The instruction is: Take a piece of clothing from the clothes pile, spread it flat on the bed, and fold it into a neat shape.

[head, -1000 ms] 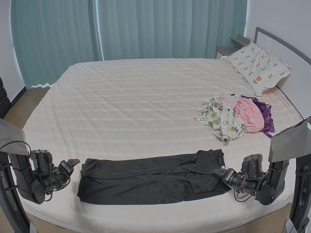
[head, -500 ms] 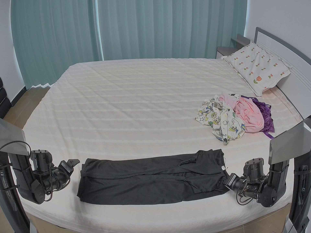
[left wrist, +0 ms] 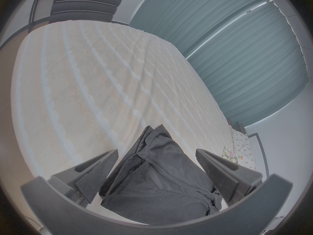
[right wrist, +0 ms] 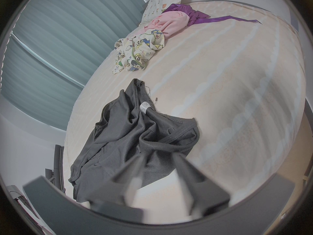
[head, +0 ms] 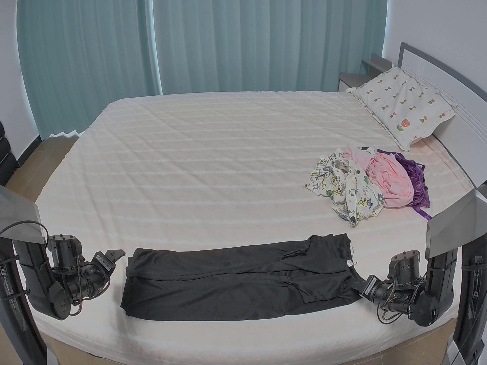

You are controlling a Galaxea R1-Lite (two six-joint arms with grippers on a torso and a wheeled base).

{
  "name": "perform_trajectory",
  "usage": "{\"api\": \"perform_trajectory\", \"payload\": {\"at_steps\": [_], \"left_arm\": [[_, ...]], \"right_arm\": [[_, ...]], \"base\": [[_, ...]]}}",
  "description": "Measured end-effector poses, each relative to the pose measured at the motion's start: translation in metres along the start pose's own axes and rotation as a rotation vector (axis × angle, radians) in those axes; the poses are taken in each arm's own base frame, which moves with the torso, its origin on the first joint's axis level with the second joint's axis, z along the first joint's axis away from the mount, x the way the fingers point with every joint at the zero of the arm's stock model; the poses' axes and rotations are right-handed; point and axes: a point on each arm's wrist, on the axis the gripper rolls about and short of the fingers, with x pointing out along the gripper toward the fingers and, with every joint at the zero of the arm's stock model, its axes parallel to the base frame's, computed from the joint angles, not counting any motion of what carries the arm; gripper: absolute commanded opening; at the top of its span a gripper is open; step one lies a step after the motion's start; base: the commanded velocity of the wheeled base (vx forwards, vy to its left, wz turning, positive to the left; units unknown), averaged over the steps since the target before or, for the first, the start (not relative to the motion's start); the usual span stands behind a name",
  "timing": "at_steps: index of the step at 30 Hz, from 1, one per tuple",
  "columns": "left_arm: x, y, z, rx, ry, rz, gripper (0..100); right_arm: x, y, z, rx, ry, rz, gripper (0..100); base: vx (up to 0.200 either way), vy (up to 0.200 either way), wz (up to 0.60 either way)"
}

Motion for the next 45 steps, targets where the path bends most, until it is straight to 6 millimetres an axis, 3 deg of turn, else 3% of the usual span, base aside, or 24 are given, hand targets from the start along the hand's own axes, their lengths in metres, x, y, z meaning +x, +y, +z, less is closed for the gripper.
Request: {"api": "perform_trajectory", "payload": {"at_steps": [10, 23, 30, 39, 45], "left_arm": [[0.0, -0.002, 0.001, 0.002, -0.004, -0.009, 100], [0.003, -0.007, 0.001, 0.01, -0.005, -0.027, 100], [0.004, -0.008, 0.002, -0.017, -0.011, -0.034, 100], [0.006, -0.01, 0.004, -0.04, -0.02, -0.046, 100], [0.007, -0.011, 0.004, -0.038, -0.019, -0.046, 100]], "right_arm": [[-0.009, 0.006, 0.015, 0.007, -0.06, 0.053, 100], [0.002, 0.028, 0.039, 0.017, -0.143, 0.144, 100], [0.002, 0.029, 0.038, 0.024, -0.14, 0.151, 100], [0.0, 0.029, 0.033, 0.03, -0.125, 0.149, 100], [-0.002, 0.029, 0.032, 0.03, -0.128, 0.154, 100]], "base": [[0.0, 0.0, 0.0], [0.0, 0.0, 0.0], [0.0, 0.0, 0.0], [0.2, 0.0, 0.0], [0.0, 0.0, 0.0]]}}
